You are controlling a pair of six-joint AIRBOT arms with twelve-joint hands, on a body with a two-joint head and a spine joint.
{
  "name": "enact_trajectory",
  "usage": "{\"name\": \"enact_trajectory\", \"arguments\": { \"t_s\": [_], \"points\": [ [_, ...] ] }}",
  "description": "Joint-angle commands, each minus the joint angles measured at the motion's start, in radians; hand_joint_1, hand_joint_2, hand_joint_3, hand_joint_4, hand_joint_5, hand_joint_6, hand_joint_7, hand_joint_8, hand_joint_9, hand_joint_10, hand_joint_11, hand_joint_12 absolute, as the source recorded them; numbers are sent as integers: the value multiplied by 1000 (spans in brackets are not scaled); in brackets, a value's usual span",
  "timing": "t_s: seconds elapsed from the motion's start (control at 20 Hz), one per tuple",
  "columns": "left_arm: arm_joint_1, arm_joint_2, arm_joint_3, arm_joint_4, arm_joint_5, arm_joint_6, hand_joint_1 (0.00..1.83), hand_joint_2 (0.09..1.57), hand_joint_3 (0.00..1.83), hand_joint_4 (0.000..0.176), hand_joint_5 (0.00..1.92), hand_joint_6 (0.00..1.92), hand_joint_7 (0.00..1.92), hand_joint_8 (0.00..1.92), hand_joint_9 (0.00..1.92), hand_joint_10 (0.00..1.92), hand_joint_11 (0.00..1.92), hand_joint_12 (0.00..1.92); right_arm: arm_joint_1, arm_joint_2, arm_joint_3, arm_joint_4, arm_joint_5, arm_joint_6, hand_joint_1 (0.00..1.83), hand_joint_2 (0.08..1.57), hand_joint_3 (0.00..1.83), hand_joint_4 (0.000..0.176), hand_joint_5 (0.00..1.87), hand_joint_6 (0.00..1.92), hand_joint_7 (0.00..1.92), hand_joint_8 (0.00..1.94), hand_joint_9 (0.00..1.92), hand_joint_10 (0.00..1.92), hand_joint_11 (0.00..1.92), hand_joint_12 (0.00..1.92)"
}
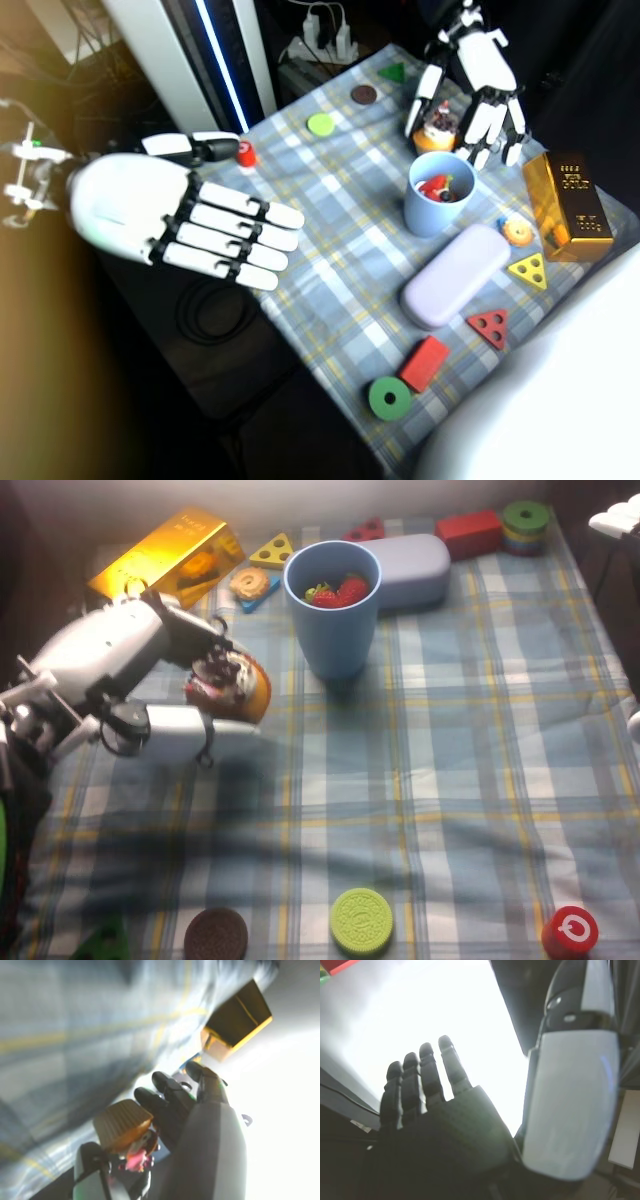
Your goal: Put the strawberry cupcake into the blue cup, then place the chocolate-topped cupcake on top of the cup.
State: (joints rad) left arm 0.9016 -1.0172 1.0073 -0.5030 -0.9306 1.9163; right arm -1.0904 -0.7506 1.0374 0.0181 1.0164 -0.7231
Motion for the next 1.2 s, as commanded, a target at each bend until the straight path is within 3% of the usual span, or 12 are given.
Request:
{"name": "enact_trajectory", "arguments": {
  "t_s": [0.0, 0.25, 0.45, 0.5, 0.55, 0.6, 0.7, 0.75, 0.8, 1.0, 1.1, 1.15],
  "points": [
    [-20, 17, -5, 39, -126, -3, 1059, 1031, 2, 168, 1140, 670, 1128, 8, 796, 5, 1, 738, 6, 2, 3, 31, 115, 5, 206, 778, 3, 0, 7, 2, 54, 8, 0, 0, 0, 0],
    [-106, 64, -18, 101, -95, -3, 1057, 1045, 2, 176, 1110, 753, 977, 0, 669, 1, 0, 1036, 6, 2, 3, 31, 108, 5, 186, 777, 1, 0, 4, 1, 54, 5, 0, 0, 0, 0],
    [-173, 72, -17, 153, -85, -4, 985, 880, 0, 0, 1090, 23, 853, 0, 605, 0, 0, 1030, 6, 1, 3, 33, 105, 5, 191, 780, 3, 0, 2, 1, 53, 2, 0, 0, 0, 0],
    [-191, 70, -14, 166, -85, -3, 985, 880, 0, 0, 1090, 23, 853, 0, 605, 0, 0, 1030, 6, 1, 3, 33, 105, 5, 191, 780, 3, 0, 2, 1, 53, 2, 0, 0, 0, 0],
    [-211, 64, -8, 179, -82, -3, 1081, 968, 8, 144, 1230, 375, 899, 0, 617, 0, 0, 1094, 6, 1, 4, 33, 105, 5, 183, 775, 0, 0, 0, 0, 54, 2, 0, 0, 0, 0],
    [-223, 58, -1, 184, -78, -3, 1079, 1008, 5, 170, 1188, 584, 919, 1, 620, 1, 0, 1046, 6, 1, 4, 33, 105, 5, 190, 767, 0, 0, 0, 0, 49, 0, 0, 0, 0, 0],
    [-249, 41, 17, 195, -63, -3, 986, 876, 0, 51, 1092, 113, 979, 3, 667, 5, 0, 1015, 6, -1, 5, 33, 105, 5, 188, 776, 2, 0, 9, 3, 63, 6, 3, 1, 0, 0],
    [-267, 31, 27, 203, -56, -3, 1077, 958, 7, 151, 1266, 330, 1008, 0, 687, 1, 0, 1038, 6, -2, 5, 33, 105, 5, 186, 775, 1, 0, 5, 1, 62, 5, 0, 0, 0, 0],
    [-281, 24, 35, 210, -50, -3, 1087, 993, 5, 171, 1239, 494, 1023, 0, 675, 0, 0, 976, 6, -3, 5, 33, 105, 5, 183, 774, 0, 0, 14, 5, 70, 7, 10, 4, 0, 0],
    [-350, -31, 88, 230, -16, -3, 1091, 1001, 0, 176, 1234, 537, 1018, 7, 751, 20, 33, 1226, 3, -11, 9, 38, 105, 5, 187, 788, 6, 0, 0, 0, 55, 0, 0, 0, 0, 0],
    [-354, -53, 100, 230, -19, -4, 1124, 1005, 1, 78, 1232, 542, 1028, 3, 811, 23, 128, 1198, 3, -13, 9, 38, 106, 5, 183, 780, 1, 0, 0, 0, 56, 2, 4, 2, 0, 0],
    [-354, -70, 110, 227, -20, -4, 1116, 1009, 1, 100, 1220, 564, 1027, 1, 794, 14, 50, 1279, 3, -14, 8, 39, 106, 5, 180, 780, 1, 0, 0, 0, 57, 2, 4, 2, 2, 1]
  ]
}}
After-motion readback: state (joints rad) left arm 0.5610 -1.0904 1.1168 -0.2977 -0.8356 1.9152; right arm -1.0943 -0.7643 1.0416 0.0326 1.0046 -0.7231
